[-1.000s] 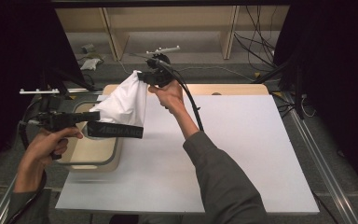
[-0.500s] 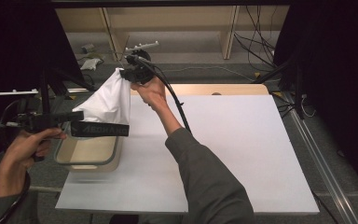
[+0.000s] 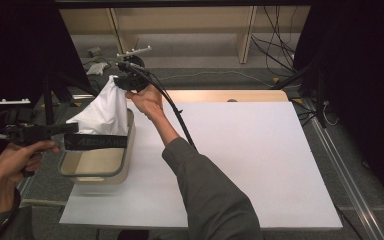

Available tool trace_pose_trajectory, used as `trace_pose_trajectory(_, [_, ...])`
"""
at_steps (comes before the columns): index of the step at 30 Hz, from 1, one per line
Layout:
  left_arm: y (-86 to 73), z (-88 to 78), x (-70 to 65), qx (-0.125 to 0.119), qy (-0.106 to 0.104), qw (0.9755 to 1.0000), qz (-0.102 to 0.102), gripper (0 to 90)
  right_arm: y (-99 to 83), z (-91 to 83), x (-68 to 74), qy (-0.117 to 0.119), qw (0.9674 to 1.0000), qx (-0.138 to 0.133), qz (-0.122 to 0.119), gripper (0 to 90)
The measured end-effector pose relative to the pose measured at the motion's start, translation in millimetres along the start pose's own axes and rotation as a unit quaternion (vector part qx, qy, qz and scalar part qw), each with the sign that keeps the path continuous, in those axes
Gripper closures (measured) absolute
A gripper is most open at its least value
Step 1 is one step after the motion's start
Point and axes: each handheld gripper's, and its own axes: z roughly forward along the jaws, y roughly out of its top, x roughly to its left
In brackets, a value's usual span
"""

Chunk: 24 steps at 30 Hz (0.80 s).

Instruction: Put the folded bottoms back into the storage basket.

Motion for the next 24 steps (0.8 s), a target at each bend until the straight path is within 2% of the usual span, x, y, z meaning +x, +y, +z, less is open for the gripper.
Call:
trace_pose_trajectory(5, [-0.7,-4.8,3.6,0.011,0.002,0.9999,0.004,83.5,-2.6,6.2,5.7,0.000,1.0000,0.006,-0.002,84.2])
trace_pose_trajectory(11, [-3.1,-8.9,8.1,0.018,0.015,0.9997,0.002,83.5,-6.5,11.6,10.4,0.003,1.0000,0.004,0.000,84.2])
trace_pose_trajectory(18, [-5.3,-1.6,11.5,0.036,0.030,0.9989,-0.001,83.4,-13.0,20.5,14.3,0.004,1.0000,0.008,0.000,84.2])
trace_pose_trajectory(24, [-8.3,2.8,19.7,0.047,0.036,0.9981,-0.013,83.4,-18.2,27.5,15.2,0.004,1.0000,0.008,0.002,84.2])
